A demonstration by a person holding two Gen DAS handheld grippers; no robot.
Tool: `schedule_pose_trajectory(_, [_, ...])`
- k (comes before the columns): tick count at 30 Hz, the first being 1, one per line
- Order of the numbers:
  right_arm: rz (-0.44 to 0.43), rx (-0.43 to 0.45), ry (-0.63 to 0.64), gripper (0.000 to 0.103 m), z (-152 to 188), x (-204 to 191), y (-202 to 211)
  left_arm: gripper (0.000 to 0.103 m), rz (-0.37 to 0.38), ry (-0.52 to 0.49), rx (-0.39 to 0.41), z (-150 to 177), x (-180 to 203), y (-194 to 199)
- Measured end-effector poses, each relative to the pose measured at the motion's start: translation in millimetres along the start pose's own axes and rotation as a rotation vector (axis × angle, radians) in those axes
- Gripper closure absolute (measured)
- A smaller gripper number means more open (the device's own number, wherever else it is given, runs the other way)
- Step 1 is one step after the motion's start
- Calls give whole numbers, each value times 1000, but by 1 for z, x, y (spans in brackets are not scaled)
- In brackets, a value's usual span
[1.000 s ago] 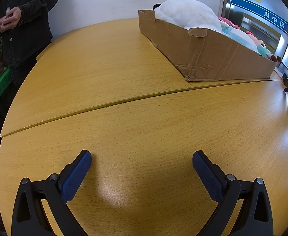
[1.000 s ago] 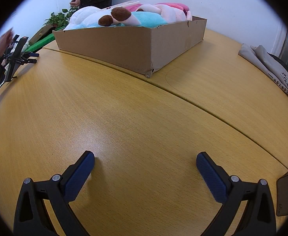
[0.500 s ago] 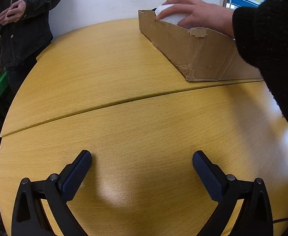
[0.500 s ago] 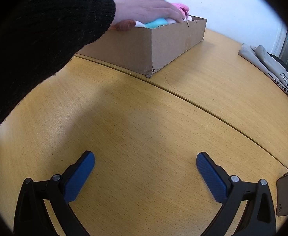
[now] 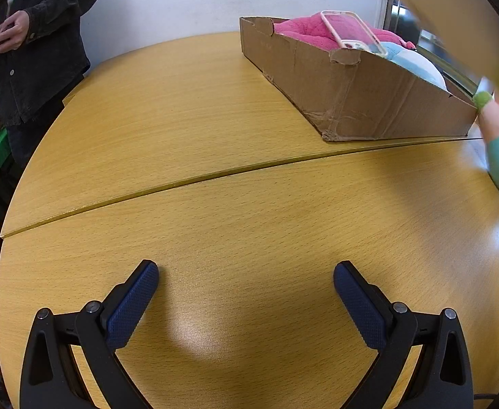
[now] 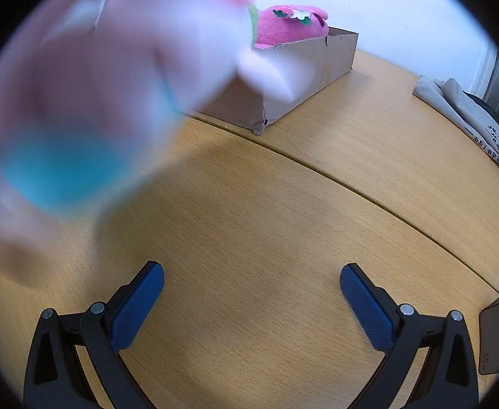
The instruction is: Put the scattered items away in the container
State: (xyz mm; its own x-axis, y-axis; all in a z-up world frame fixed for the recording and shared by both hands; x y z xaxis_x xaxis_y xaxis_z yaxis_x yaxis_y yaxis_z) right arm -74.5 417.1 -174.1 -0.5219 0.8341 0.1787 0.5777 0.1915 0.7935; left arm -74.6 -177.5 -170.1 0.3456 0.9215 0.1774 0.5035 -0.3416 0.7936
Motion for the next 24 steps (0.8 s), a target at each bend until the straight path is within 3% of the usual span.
schedule_pose_trajectory(24, [4, -1, -4, 0, 3, -2, -1, 0, -19, 25, 6, -6, -8, -2])
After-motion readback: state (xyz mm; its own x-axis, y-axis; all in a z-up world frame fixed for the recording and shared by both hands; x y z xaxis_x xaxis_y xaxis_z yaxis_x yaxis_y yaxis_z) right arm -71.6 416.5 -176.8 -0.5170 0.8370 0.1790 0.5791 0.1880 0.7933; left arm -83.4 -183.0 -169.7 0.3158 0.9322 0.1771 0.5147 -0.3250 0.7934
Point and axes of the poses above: each gripper's, at about its wrist camera, not at the fingertips, and y roughly against the way its jaws point, x to its right, z to its underside, the point moved 10 cm from there along -y, roughly the way its jaws point, and after that the axes turned 12 degrees about z, right-handed, at the moved point
